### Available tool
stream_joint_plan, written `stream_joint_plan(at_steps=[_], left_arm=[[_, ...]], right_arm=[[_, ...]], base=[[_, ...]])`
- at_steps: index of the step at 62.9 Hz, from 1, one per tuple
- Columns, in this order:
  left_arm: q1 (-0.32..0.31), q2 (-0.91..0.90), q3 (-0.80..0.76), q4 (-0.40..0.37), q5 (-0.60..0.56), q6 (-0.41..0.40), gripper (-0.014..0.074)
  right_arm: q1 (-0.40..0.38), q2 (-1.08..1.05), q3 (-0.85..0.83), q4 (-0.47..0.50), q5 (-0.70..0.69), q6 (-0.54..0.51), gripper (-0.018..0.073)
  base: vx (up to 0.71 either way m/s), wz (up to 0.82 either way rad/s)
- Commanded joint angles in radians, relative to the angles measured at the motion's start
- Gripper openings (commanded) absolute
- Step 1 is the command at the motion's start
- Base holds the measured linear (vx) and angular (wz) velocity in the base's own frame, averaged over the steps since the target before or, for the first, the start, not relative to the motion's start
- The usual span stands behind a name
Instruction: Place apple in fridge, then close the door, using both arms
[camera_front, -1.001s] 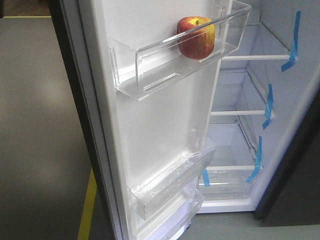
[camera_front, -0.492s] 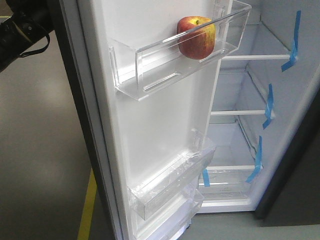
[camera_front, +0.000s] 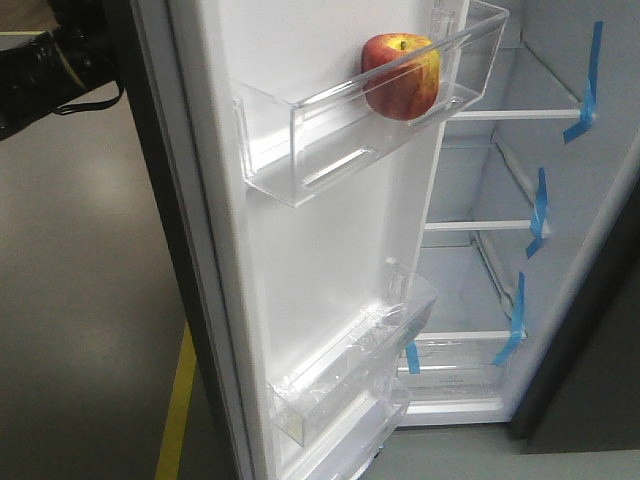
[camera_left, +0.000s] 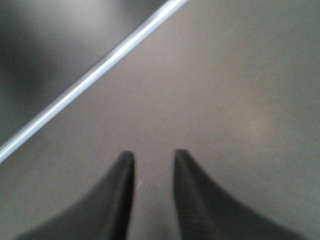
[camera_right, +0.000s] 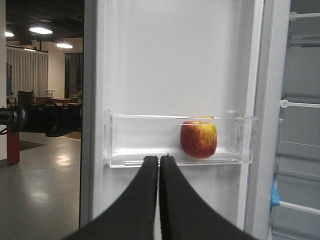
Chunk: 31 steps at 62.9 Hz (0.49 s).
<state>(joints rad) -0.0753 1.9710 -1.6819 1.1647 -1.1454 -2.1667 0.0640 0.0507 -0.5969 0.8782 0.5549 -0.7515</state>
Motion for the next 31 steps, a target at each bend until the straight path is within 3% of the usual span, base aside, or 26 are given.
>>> stream_joint_plan(at_steps=[1, 13, 17, 23, 31], left_arm=[[-0.108, -0.1, -0.031, 0.022, -0.239, 0.014, 0.0262], [-0.284, -0.142, -0.031, 0.018, -0.239, 0.014, 0.0262], [-0.315, -0.154, -0.031, 0.017, -0.233, 0.014, 0.0262], [-0.31, -0.165, -0.031, 0.018, -0.197, 0.014, 0.0262], [-0.246, -0.165, -0.031, 0.021, -0.143, 0.014, 0.0262]], right_arm=[[-0.002, 0.018, -0.026, 0.017, -0.049, -0.002, 0.0027], [-0.002, 0.018, -0.026, 0.015, -0.045, -0.002, 0.0045], [-0.002, 0.018, -0.026, 0.012, -0.045, -0.002, 0.0057], [-0.002, 0.018, -0.026, -0.002, -0.046, -0.002, 0.0083], [-0.003, 0.041, -0.026, -0.065, -0.073, -0.002, 0.0137]], base=[[0.0, 0.0], [0.0, 0.0], [0.0, 0.0], [0.0, 0.0], [0.0, 0.0]])
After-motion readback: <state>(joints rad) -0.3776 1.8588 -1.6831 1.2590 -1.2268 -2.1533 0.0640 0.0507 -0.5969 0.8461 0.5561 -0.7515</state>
